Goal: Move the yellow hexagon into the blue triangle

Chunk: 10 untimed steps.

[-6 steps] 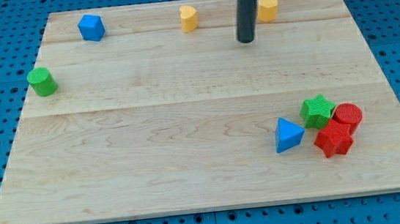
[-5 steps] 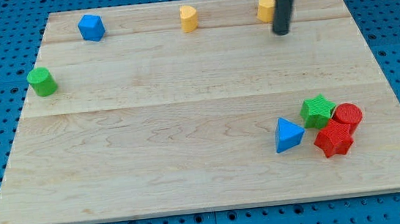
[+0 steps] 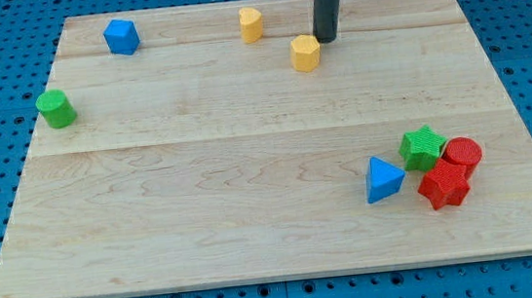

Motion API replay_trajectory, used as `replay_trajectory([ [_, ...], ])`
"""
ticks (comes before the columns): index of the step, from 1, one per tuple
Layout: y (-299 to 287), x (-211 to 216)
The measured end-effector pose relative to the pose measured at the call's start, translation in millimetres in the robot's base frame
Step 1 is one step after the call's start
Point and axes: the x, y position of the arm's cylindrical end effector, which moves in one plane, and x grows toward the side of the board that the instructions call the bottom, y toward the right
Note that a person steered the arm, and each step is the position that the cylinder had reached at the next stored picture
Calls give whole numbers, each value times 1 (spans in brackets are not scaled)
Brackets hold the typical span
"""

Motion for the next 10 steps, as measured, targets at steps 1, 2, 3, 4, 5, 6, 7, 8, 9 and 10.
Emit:
replay_trajectory([
  [1,-28,13],
  [2,-20,66],
  [3,-13,112],
  [4,-19,50],
  [5,-49,76],
  [6,-79,105],
  [7,-48,116],
  [8,-37,111],
  [9,-12,119],
  [10,-8,173],
])
